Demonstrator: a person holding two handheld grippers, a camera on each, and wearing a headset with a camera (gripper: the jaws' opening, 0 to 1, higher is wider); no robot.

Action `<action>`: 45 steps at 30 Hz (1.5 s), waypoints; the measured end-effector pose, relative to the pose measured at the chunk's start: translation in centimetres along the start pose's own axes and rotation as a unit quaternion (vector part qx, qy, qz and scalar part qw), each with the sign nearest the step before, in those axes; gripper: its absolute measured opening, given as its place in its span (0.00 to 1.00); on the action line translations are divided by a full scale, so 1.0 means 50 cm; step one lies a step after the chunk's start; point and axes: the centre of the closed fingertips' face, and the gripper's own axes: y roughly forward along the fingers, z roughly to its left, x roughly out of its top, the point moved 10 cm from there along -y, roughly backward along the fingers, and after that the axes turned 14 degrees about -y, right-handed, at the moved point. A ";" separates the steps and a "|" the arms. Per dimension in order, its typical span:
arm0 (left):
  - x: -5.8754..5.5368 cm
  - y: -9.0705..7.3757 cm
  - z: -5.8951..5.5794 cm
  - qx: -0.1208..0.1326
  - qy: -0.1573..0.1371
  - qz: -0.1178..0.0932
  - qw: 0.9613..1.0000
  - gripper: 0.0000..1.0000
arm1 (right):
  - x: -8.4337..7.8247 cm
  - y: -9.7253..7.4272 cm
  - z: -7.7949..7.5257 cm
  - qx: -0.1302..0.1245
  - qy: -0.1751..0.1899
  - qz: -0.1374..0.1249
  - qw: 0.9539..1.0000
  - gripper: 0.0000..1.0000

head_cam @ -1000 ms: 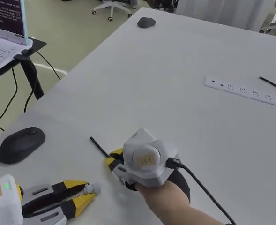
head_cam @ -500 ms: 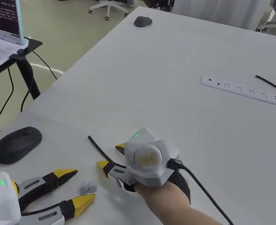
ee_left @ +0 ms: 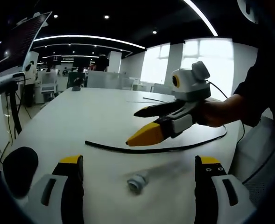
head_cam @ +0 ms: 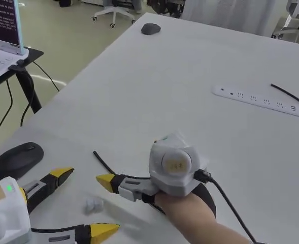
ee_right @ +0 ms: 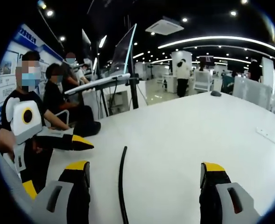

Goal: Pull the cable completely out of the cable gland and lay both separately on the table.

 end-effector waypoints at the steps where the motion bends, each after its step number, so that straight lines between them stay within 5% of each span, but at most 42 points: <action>1: 0.004 0.002 -0.001 0.005 0.006 0.008 1.000 0.99 | 0.003 -0.014 -0.009 -0.010 0.005 -0.002 1.000 1.00; 8: 0.047 0.020 -0.022 0.001 0.033 0.017 0.999 0.99 | -0.012 -0.125 -0.085 -0.094 0.023 0.045 0.994 1.00; 11: 0.056 0.037 -0.036 -0.002 0.026 0.027 0.999 0.99 | -0.018 -0.179 -0.097 -0.113 0.043 0.062 0.991 1.00; 14: 0.078 0.057 -0.059 -0.001 0.052 0.037 0.998 0.99 | -0.018 -0.242 -0.108 -0.140 0.033 0.078 0.986 1.00; 17: 0.097 0.073 -0.070 0.002 0.060 0.042 0.997 0.99 | -0.024 -0.321 -0.134 -0.186 0.022 0.084 0.979 1.00; 19: 0.114 0.086 -0.088 -0.033 0.063 0.022 0.997 0.99 | -0.037 -0.369 -0.149 -0.208 0.024 0.116 0.971 1.00; 22: 0.130 0.101 -0.102 -0.019 0.067 0.025 0.997 0.99 | -0.053 -0.424 -0.161 -0.228 0.030 0.130 0.964 1.00; 28: 0.137 0.126 -0.137 -0.011 0.082 0.035 0.996 0.99 | -0.099 -0.566 -0.156 -0.261 0.107 0.163 0.945 0.99; 32: 0.129 0.134 -0.158 0.000 0.094 0.033 0.995 1.00 | -0.139 -0.644 -0.138 -0.290 0.167 0.170 0.927 0.99; 38: 0.114 0.135 -0.178 0.005 0.101 0.075 0.992 1.00 | -0.189 -0.694 -0.116 -0.295 0.200 0.183 0.916 0.99; 45: 0.121 0.131 -0.183 0.023 0.113 0.086 0.990 1.00 | -0.208 -0.704 -0.130 -0.280 0.193 0.191 0.921 0.99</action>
